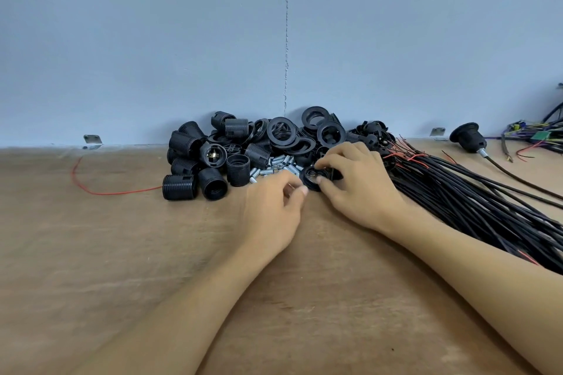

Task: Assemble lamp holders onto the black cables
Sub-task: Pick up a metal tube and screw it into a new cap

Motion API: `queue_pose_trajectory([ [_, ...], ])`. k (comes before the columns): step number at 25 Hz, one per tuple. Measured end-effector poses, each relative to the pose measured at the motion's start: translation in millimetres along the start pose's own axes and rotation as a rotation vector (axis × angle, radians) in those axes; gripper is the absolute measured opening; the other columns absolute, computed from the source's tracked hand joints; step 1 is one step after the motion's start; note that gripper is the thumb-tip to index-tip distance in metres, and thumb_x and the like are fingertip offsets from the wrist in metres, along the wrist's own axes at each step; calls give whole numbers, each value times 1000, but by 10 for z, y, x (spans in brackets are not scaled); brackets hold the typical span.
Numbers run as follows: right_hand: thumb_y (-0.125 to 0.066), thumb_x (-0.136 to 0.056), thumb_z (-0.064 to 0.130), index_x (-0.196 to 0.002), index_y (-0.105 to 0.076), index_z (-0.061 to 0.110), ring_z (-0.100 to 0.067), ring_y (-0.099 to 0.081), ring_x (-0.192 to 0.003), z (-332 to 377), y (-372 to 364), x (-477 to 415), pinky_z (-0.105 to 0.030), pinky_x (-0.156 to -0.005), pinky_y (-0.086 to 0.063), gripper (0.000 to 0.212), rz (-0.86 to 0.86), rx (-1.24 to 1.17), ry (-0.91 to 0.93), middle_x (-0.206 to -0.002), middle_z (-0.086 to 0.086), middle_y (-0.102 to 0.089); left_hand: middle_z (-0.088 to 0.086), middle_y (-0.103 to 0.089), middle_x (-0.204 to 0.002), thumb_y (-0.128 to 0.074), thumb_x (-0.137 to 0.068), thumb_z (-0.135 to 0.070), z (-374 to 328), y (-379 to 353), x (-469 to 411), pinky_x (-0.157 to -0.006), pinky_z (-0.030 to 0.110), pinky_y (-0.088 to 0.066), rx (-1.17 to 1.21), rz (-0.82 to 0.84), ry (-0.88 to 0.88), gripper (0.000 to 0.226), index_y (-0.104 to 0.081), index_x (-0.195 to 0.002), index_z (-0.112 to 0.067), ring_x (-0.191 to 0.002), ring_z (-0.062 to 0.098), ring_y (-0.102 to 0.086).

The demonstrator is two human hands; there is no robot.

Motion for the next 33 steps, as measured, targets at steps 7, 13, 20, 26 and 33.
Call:
queue_pose_trajectory([
  [7,-53,-97,36,-109,-76,28,-22,-38,-121,-47,-110,-98,-41,-101,-28,27,140,147,-119,-120,4,-54,-14,-69,-80,-56,-101,-25,261,164,-35,-64,8,-39,338,-212,284,20,-71,-87,-29,-78,-5,-58],
  [13,-63,-89,30,-95,-77,27,-29,-41,-121,-4,-85,-279,-47,-100,-30,15,285,209,-236,-112,0,-60,-13,-66,-79,-60,-99,-20,344,122,-24,-71,25,-43,481,-184,361,17,-73,-97,-30,-71,6,-57],
  [20,-67,-84,26,-101,-72,22,-28,-42,-119,28,-106,-457,-49,-102,-28,18,480,312,-290,-104,-1,-60,-9,-76,-86,-80,-86,-25,339,91,-15,-74,26,-50,521,-118,355,6,-77,-90,-29,-80,1,-67],
  [26,-65,-84,21,-98,-71,18,-29,-40,-118,-1,-134,-453,-49,-102,-28,16,488,254,-326,-102,-2,-57,-12,-75,-81,-80,-86,-25,287,72,-8,-69,25,-48,486,-86,303,6,-76,-85,-30,-68,-2,-62],
  [33,-68,-90,32,-82,-73,24,-28,-42,-117,68,-34,-415,-41,-92,-24,12,286,77,-261,-103,1,-51,-10,-76,-81,-80,-85,-21,281,70,-11,-69,25,-51,482,-78,287,9,-76,-86,-29,-65,3,-63],
])
Point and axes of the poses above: each hand's wrist, its own x-axis away from the middle knuckle, its own y-axis out of the back of the hand, z = x × y, the point moved 7 cm from there along -x, towards the middle knuckle
